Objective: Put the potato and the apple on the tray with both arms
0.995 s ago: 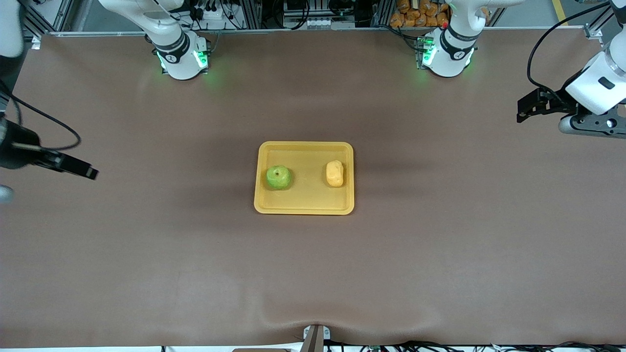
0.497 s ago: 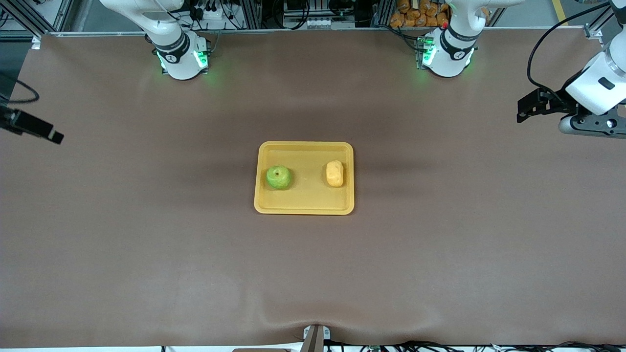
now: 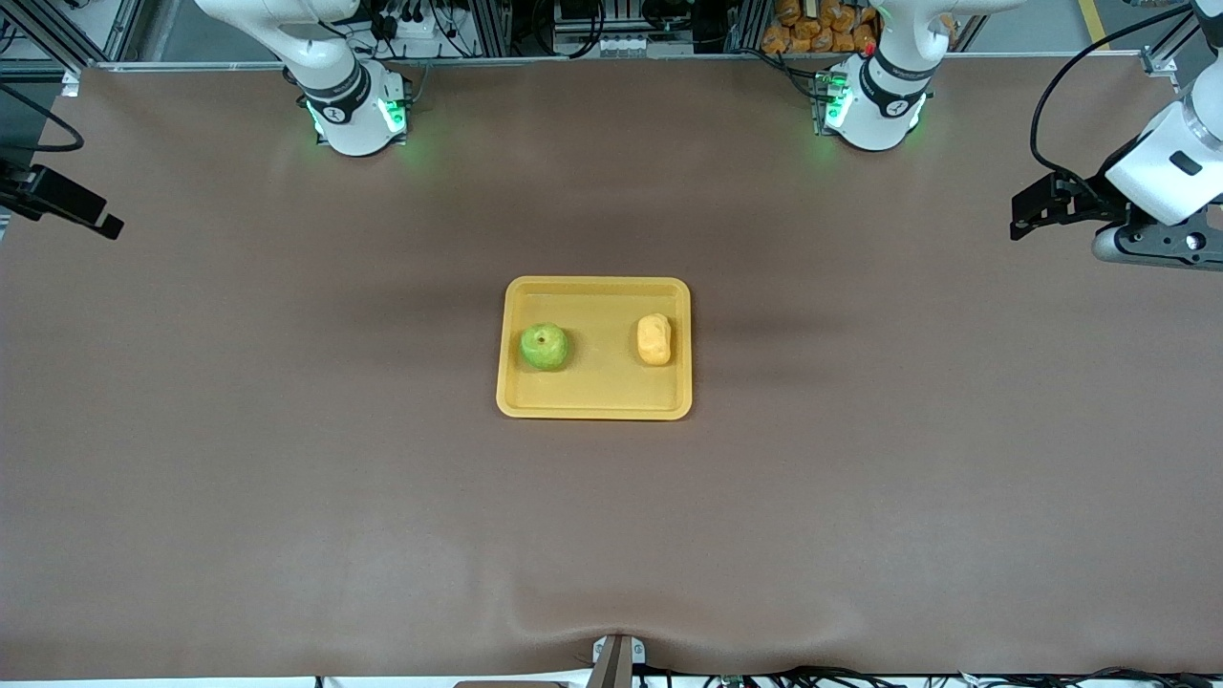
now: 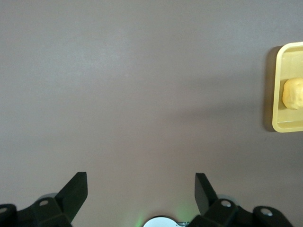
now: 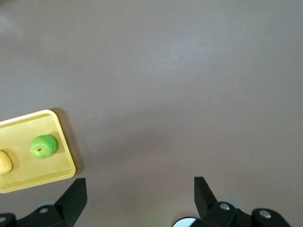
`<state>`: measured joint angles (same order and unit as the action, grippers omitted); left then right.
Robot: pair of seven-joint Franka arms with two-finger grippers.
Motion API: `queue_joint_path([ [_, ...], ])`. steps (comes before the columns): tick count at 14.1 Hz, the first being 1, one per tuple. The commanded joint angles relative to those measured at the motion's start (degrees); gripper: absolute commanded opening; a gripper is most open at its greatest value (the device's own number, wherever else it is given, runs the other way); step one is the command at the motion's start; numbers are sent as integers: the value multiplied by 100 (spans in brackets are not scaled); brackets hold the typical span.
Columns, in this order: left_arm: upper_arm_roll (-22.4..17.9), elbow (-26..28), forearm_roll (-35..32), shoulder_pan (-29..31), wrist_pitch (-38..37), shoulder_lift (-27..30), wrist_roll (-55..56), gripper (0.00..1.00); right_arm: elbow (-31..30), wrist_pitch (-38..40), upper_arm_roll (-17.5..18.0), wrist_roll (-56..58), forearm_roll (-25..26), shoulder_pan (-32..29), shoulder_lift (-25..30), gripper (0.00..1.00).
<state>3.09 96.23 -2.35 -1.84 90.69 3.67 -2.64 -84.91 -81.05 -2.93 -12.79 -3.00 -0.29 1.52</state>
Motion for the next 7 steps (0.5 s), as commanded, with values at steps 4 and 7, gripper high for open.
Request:
queue_joint_path([
  [4, 7, 36, 68, 34, 27, 37, -17, 100, -474, -333, 328, 522, 537, -76, 340, 100],
  [7, 7, 36, 68, 34, 27, 37, -17, 100, -448, -289, 267, 523, 432, -138, 314, 100],
])
